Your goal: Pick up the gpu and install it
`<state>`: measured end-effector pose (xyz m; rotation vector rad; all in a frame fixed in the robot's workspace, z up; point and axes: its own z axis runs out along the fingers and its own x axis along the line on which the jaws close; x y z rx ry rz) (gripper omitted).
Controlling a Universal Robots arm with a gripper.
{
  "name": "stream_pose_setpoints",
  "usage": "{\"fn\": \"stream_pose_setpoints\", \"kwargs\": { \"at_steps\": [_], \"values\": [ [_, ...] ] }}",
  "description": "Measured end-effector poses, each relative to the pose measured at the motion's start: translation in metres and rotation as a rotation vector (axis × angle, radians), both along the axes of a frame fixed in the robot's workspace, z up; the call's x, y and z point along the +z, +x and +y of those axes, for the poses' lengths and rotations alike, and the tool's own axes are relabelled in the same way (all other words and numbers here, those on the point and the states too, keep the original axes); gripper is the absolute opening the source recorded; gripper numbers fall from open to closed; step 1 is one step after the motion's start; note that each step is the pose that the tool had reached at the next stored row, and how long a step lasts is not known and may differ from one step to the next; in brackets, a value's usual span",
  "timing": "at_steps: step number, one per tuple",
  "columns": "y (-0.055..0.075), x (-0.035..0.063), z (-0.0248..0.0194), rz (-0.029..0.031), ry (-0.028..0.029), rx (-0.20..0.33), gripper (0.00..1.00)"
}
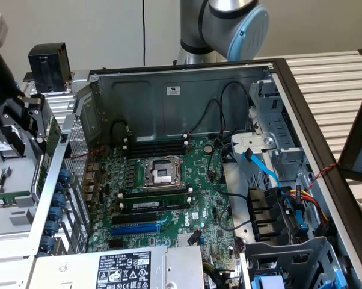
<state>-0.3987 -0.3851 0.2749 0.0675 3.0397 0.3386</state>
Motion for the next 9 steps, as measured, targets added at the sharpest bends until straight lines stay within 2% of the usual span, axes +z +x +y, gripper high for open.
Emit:
{"fn": "stream_pose_setpoints", "kwargs": {
  "at_steps": [2,4,6,7,9],
  "values": [
    [-0.002,-0.0034,0.0004,-0.0012,0.0000,0.000,0.50],
    [-0.003,-0.0060,0.0005,-0.0077,0.0001,0.000,0.50],
    [-0.004,-0.0080,0.0005,-0.0170,0.0005,0.000,0.50],
    [-0.004,-0.0095,0.0004,-0.0199,0.0008,0.000,0.50],
    [-0.005,-0.0125,0.0003,-0.0220,0.0020,0.000,0.50]
  ]
}}
